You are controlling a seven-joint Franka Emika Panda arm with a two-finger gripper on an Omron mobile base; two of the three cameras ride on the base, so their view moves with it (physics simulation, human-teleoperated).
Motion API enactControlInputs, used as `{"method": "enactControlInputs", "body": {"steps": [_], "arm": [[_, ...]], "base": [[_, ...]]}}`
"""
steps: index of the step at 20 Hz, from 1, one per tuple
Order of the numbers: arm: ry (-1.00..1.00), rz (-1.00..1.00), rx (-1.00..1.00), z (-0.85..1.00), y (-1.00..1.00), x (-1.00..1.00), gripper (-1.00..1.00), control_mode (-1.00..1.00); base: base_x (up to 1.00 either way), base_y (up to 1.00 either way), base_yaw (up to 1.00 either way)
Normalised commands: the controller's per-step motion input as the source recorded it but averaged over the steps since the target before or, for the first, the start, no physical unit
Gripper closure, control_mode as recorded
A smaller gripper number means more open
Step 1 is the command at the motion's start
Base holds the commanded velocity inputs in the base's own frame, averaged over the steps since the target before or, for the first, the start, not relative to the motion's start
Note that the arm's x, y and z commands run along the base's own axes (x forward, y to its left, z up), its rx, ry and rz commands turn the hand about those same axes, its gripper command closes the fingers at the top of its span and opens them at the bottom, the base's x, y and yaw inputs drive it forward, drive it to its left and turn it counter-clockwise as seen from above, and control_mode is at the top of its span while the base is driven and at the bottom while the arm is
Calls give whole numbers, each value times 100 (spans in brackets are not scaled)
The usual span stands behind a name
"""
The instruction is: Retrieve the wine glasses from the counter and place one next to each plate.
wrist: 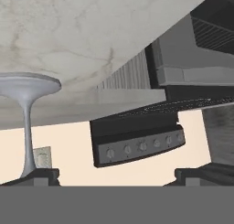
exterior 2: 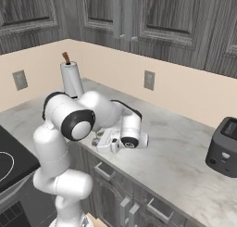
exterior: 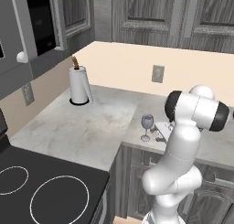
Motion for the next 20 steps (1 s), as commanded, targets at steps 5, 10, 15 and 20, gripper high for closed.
{"method": "enactControlInputs", "body": {"steps": [5,10,15,20], "arm": [[5,-1,0,-15,0,0,-100,-100],[8,-5,0,-4,0,17,-100,-100],[7,-7,0,0,0,26,-100,-100],[2,-5,0,-5,0,23,-100,-100]], "base": [[0,0,0],[0,0,0],[0,0,0],[0,0,0]]}}
